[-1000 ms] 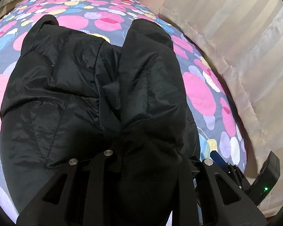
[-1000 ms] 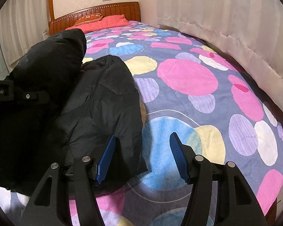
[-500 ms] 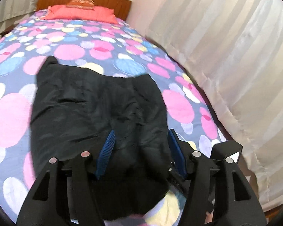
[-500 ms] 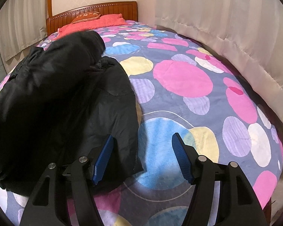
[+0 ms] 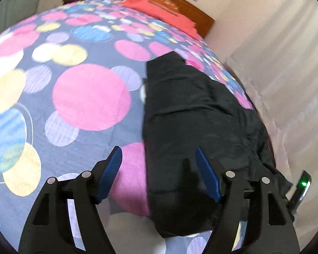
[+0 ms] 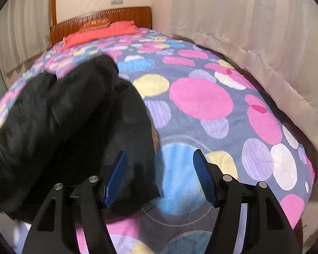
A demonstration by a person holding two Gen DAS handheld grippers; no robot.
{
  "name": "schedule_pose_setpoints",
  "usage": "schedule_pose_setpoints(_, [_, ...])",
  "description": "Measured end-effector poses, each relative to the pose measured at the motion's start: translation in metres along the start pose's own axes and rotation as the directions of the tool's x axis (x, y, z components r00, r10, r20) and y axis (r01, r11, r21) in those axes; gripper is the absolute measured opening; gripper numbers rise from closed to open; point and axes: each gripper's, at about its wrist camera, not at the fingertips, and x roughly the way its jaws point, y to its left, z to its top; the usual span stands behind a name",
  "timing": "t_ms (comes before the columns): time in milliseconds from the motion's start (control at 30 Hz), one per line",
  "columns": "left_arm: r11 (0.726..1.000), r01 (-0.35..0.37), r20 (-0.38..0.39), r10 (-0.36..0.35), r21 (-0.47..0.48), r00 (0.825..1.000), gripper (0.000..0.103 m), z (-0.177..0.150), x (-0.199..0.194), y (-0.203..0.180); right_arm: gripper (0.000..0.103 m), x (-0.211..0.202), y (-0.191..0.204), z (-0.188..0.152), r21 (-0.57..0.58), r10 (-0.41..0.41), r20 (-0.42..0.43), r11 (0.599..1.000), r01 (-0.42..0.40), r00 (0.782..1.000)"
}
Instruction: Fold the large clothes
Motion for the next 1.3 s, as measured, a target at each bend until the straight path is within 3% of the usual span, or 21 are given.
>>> schedule_pose_setpoints(100, [0.998, 0.055, -0.003, -0.055, -0.038, 0.998, 0.077, 0.004, 0.007, 0.01, 0.064, -0.013, 0.006, 0.019, 0.038, 0.059, 0.031, 0.997, -0.06, 0.998])
schedule_pose_setpoints(167, [0.998, 0.062, 0.0, -0.062, -0.021, 0.998, 0.079, 0.004, 0.012, 0.005, 0.066, -0.018, 0.014, 0.03, 0.052, 0.107, 0.042, 0.993, -0.109, 0.993])
schedule_pose_setpoints(233, [0.997, 0.072, -0.002, -0.072, -0.013, 0.997, 0.079, 0.003, 0.017, 0.002, 0.074, -0.021, 0.029, 0.041, 0.057, 0.165, 0.048, 0.984, -0.167, 0.985])
schedule_pose_setpoints(333, [0.996, 0.084, -0.012, -0.084, -0.026, 0.996, 0.079, 0.001, 0.025, 0.003, 0.074, -0.015, 0.054, 0.049, 0.04, 0.222, 0.021, 0.974, -0.222, 0.975])
schedule_pose_setpoints(533, [0.995, 0.09, -0.023, -0.091, -0.042, 0.996, 0.082, -0.002, 0.038, 0.011, 0.074, 0.013, 0.086, 0.043, 0.03, 0.25, -0.084, 0.968, -0.248, 0.965])
schedule_pose_setpoints(767, [0.993, 0.111, -0.034, -0.112, -0.041, 0.993, 0.084, -0.008, 0.052, 0.01, 0.073, 0.028, 0.091, 0.033, 0.024, 0.228, -0.123, 0.974, -0.227, 0.966])
schedule_pose_setpoints(833, [0.993, 0.112, -0.034, -0.113, -0.032, 0.993, 0.084, -0.008, 0.054, 0.008, 0.05, 0.029, 0.091, 0.03, 0.018, 0.237, -0.13, 0.972, -0.236, 0.963])
schedule_pose_setpoints(1033, [0.996, 0.09, -0.021, -0.09, 0.002, 0.996, 0.084, -0.008, 0.056, 0.003, 0.017, 0.027, 0.101, 0.025, -0.032, 0.25, -0.119, 0.966, -0.255, 0.961])
schedule_pose_setpoints(1300, [0.992, 0.058, -0.002, -0.058, 0.109, 0.998, 0.084, -0.003, 0.055, -0.023, 0.005, 0.029, 0.078, 0.029, -0.053, 0.145, -0.064, 0.988, -0.148, 0.987])
